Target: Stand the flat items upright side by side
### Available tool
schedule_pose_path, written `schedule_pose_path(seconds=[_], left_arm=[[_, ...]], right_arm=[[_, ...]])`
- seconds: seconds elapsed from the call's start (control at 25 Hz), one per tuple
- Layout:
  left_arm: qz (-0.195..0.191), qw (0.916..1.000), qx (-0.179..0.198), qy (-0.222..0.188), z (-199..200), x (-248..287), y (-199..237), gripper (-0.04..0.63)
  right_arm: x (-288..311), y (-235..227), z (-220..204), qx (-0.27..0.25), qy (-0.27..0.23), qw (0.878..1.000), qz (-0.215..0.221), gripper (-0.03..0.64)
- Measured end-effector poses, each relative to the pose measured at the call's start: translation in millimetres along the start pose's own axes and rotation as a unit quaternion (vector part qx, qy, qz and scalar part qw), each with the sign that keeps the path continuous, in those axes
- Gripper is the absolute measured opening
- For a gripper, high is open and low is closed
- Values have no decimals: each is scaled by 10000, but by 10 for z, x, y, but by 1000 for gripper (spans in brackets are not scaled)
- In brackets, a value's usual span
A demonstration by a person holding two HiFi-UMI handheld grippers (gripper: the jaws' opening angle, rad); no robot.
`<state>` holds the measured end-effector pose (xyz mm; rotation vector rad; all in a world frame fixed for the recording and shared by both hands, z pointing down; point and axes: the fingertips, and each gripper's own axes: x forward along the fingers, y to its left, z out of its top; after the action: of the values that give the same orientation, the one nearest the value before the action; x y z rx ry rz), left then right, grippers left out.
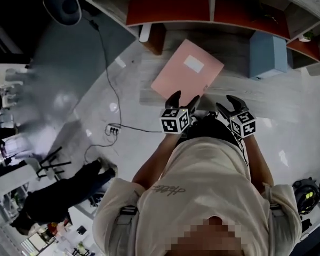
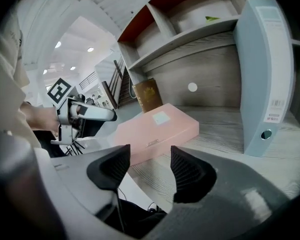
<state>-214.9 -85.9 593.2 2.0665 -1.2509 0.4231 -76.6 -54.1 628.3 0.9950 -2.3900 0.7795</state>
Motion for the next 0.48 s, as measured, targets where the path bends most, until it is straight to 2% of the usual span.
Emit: schedule_pose_path(seconds=[0.12, 0.28, 0.48], left_arm=[[42, 9997, 224, 106, 151, 72, -71, 385], [177, 9984, 491, 202, 311, 277, -30, 387], [387, 9976, 503, 257, 397, 383, 96, 390]], right_arm=[[54, -218, 13, 206, -51, 9998, 41, 253], [143, -509, 145, 96, -263, 9996, -25, 252], [165, -667, 260, 110, -396, 9991, -57, 252]])
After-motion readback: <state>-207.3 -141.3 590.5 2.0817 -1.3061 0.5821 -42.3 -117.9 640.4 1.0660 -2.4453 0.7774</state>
